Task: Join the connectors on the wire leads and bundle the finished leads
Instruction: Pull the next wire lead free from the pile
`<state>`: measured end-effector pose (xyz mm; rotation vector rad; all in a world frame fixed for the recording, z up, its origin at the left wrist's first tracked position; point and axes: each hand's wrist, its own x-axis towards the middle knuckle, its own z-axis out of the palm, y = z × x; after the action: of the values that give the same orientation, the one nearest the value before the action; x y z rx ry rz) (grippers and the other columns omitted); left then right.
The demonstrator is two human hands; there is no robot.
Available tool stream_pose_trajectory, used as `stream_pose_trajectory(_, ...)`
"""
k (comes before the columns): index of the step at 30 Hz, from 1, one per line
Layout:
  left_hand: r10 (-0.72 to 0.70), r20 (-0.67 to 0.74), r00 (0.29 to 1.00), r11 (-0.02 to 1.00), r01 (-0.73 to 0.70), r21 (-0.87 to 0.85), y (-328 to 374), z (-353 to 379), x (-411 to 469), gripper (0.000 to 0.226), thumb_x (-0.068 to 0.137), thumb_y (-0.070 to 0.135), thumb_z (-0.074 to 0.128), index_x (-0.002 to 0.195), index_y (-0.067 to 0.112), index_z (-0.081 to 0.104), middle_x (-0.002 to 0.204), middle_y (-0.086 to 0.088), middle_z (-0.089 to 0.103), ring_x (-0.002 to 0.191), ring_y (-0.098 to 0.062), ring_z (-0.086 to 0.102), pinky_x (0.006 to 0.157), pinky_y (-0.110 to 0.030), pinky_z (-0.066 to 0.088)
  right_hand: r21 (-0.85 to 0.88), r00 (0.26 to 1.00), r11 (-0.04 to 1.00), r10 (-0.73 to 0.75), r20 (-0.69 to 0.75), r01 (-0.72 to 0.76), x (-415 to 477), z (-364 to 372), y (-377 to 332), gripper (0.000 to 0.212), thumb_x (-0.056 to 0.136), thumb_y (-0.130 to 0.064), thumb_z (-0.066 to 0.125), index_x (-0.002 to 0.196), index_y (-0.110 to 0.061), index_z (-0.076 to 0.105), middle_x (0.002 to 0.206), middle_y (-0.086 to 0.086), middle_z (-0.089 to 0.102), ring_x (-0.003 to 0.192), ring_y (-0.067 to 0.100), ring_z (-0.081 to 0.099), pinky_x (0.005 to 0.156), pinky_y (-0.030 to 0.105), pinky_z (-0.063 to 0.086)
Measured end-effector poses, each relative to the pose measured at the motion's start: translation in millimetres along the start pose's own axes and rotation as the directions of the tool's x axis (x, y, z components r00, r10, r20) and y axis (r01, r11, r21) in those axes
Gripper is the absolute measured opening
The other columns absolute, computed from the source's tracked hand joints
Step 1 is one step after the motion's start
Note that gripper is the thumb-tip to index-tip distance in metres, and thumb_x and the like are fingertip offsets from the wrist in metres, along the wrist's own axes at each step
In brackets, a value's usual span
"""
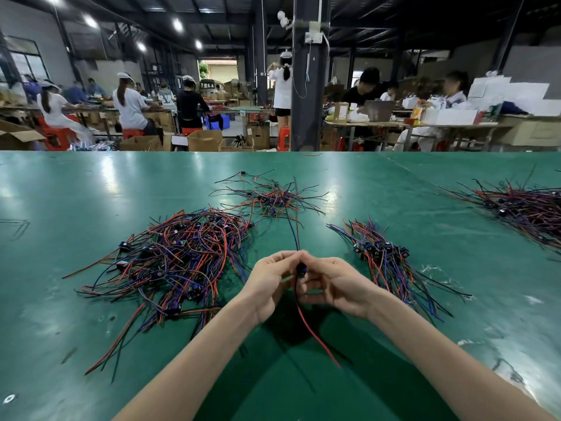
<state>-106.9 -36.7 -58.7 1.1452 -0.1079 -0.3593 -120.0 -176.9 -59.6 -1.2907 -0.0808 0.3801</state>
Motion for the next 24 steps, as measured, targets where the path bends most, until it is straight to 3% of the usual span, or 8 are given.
stream_pose_trajectory(4,-0.001,0.003,1.0,1.0,0.001,-0.016,-0.7,-1.1,1.0,0.011,0.083,0.012,0.062,0.088,0.003,0.066,0.061,-0.008,0.059,0.046,-0.017,0.049,0.047,-0.025,0.047,-0.075,0.999,0.997,-0.027,-0.031,0.024,-2.8,2.1,0.1,0.026,0.074,-0.032,0.068,0.082,-0.008,0.061,0.065,0.006,0.06,0.052,0.013,0.059,0.05,0.028,0.054)
stream_pose_trajectory(10,0.057,-0.072,0.996,0.998,-0.056,0.012,-1.1,-5.1,6.0,0.001,0.083,0.009,0.066,0.083,0.009,0.066,0.078,0.0,0.067,0.067,-0.01,0.061,0.072,-0.028,0.048,-0.188,0.994,0.98,-0.087,-0.071,0.072,-3.9,2.7,-1.0,0.02,0.081,-0.025,0.068,0.082,-0.005,0.064,0.065,0.004,0.062,0.052,0.009,0.059,0.048,0.024,0.053)
stream_pose_trajectory(15,0.092,-0.055,0.994,0.99,-0.086,0.111,1.4,-5.8,3.4,0.014,0.09,0.009,0.059,0.078,0.004,0.063,0.065,-0.002,0.066,0.053,-0.009,0.061,0.052,-0.02,0.052,-0.287,0.994,0.954,-0.099,-0.045,0.083,-6.4,3.3,-3.1,0.013,0.088,-0.014,0.065,0.079,-0.005,0.061,0.062,0.006,0.061,0.051,0.013,0.058,0.051,0.027,0.054)
stream_pose_trajectory(21,0.094,-0.041,0.995,0.979,-0.085,0.184,0.0,-5.4,2.6,0.012,0.093,0.004,0.053,0.094,0.008,0.065,0.071,0.0,0.065,0.063,-0.01,0.06,0.065,-0.021,0.05,-0.377,0.996,0.926,-0.06,-0.068,0.03,-8.1,5.1,-4.4,0.015,0.089,-0.014,0.064,0.077,-0.005,0.061,0.06,0.006,0.061,0.049,0.014,0.059,0.054,0.028,0.054)
stream_pose_trajectory(24,0.087,-0.047,0.995,0.981,-0.077,0.178,-1.9,-5.0,2.0,0.011,0.092,0.006,0.056,0.088,0.01,0.065,0.073,-0.002,0.062,0.067,-0.012,0.055,0.068,-0.022,0.048,-0.331,0.993,0.944,-0.047,-0.105,0.009,-8.5,6.1,-4.3,0.025,0.09,-0.025,0.062,0.087,-0.001,0.069,0.072,0.014,0.064,0.052,0.017,0.061,0.052,0.028,0.054)
